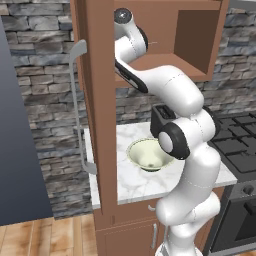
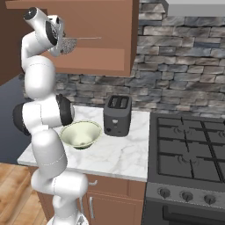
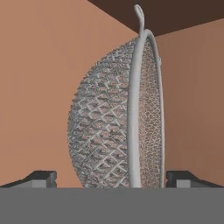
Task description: Open the cabinet and setup a tea strainer by placing it in the bowl upright.
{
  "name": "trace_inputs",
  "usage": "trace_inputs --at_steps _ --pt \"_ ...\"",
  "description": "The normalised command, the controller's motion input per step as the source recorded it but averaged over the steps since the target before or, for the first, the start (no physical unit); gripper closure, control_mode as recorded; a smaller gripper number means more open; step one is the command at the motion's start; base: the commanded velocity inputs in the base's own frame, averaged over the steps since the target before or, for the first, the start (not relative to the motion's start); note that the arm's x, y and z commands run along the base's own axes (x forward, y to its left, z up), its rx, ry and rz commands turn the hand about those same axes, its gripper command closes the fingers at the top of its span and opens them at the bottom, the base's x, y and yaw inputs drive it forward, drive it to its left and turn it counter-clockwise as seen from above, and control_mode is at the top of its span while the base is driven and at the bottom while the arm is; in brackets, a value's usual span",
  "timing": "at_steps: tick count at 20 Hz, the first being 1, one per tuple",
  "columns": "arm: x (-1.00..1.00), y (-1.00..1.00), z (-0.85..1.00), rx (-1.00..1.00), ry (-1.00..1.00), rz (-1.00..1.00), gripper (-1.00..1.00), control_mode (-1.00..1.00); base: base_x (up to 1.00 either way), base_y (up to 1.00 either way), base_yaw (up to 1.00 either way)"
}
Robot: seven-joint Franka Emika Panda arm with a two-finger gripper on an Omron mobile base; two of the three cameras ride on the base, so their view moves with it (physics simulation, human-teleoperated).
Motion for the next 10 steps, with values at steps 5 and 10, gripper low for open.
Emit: trace_inputs --at_steps 5,10 --pt "0.01 0.04 0.00 0.00 0.00 0.00 -1.00 -1.00 0.00 0.00 0.00" --pt "0.02 0.02 0.00 0.00 0.00 0.00 1.00 -1.00 0.00 0.00 0.00"
